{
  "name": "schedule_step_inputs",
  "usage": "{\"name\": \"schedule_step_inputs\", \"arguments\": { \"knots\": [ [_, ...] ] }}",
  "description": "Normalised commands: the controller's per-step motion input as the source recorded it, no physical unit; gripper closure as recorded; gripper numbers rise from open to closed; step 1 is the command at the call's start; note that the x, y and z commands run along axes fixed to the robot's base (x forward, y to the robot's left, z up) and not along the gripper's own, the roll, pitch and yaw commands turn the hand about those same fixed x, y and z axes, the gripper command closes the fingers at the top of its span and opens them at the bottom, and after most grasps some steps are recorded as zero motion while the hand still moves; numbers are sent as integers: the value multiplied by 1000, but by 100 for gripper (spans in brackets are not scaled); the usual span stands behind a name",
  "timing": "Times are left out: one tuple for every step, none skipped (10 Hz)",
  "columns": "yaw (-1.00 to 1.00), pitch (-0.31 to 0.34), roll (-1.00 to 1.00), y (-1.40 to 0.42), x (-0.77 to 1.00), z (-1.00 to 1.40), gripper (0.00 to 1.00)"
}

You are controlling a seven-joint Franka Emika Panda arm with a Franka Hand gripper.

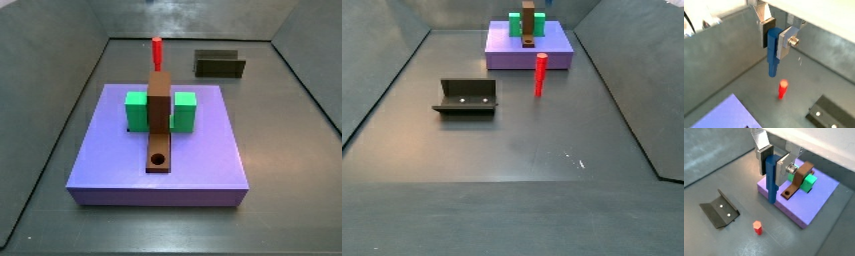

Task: Pick up the blue object. Move up. Move to above the board. Insert the blue object.
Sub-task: Move to above the board.

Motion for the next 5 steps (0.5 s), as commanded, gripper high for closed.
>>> {"name": "schedule_step_inputs", "arguments": {
  "knots": [
    [-129, 75, 17, -1400, 256, 358, 100],
    [-120, 68, 37, -1400, 255, 273, 100],
    [-49, 126, 63, -1400, 309, 254, 100],
    [-29, 141, 34, -1400, 341, 259, 100],
    [-7, 167, 33, -856, 250, 171, 100]
  ]
}}
